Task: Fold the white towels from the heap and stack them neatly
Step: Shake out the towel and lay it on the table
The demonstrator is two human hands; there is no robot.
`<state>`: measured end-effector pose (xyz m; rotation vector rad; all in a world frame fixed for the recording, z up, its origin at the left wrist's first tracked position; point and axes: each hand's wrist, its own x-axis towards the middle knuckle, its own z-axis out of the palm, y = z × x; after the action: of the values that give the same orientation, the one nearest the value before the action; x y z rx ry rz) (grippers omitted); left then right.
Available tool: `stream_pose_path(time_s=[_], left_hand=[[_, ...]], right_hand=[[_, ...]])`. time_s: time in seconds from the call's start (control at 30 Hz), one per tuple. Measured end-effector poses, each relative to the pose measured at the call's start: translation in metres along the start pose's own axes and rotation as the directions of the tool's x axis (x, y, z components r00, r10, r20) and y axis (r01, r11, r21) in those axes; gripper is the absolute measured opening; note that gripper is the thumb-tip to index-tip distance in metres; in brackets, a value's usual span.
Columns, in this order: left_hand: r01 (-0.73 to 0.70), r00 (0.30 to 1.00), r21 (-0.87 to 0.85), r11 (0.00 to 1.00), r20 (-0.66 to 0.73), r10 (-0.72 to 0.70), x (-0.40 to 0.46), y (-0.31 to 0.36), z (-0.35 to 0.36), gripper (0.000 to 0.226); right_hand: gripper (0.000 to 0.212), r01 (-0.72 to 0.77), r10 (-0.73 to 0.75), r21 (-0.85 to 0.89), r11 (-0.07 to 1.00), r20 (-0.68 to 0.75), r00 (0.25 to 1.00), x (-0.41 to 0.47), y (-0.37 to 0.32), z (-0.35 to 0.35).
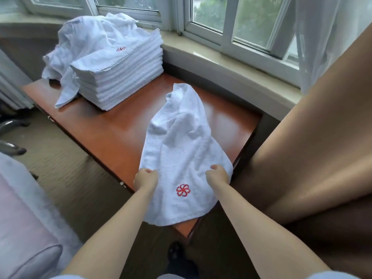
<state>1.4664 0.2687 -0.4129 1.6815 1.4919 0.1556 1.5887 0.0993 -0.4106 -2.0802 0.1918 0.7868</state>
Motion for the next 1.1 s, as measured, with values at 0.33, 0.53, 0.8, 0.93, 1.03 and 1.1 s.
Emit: stream_pose_path(time_s=[0.33, 0.53, 0.8, 0.93, 1.03, 1.1], left_hand=[[0.052, 0.978, -0.167, 0.985, 0.207, -0.016, 0.11, 0.068, -0.001, 0.011], [0.152, 0.964, -0.209, 0.966, 0.247, -0.098, 0.151, 0.103, 0.017, 0.015], [0.168, 0.985, 0.026, 0.986, 0.046, -0.169, 0.171, 0.112, 0.04, 0.039], [0.149, 0.988, 0.005, 0.989, -0.028, -0.149, 0.168, 0.105, 0.052, 0.032], [0.118, 0.992, -0.049, 0.992, -0.027, -0.119, 0.161, 0.104, 0.052, 0.028], [0.122, 0.992, -0.125, 0.985, 0.016, -0.121, 0.157, 0.104, 0.048, 0.028]], right_hand=[[0.033, 0.06, -0.037, 0.1, 0.993, -0.215, 0.976, 0.078, -0.062, 0.023], [0.044, 0.087, -0.035, 0.153, 0.984, -0.314, 0.949, 0.126, -0.09, 0.023], [0.015, 0.002, 0.002, -0.05, 0.999, 0.073, 0.997, 0.16, -0.131, 0.026], [0.049, -0.061, 0.16, -0.227, 0.972, 0.447, 0.88, 0.156, -0.146, 0.027], [0.056, -0.088, 0.188, -0.187, 0.978, 0.629, 0.754, 0.155, -0.149, 0.024], [0.05, -0.151, 0.17, -0.089, 0.985, 0.68, 0.713, 0.15, -0.147, 0.024]])
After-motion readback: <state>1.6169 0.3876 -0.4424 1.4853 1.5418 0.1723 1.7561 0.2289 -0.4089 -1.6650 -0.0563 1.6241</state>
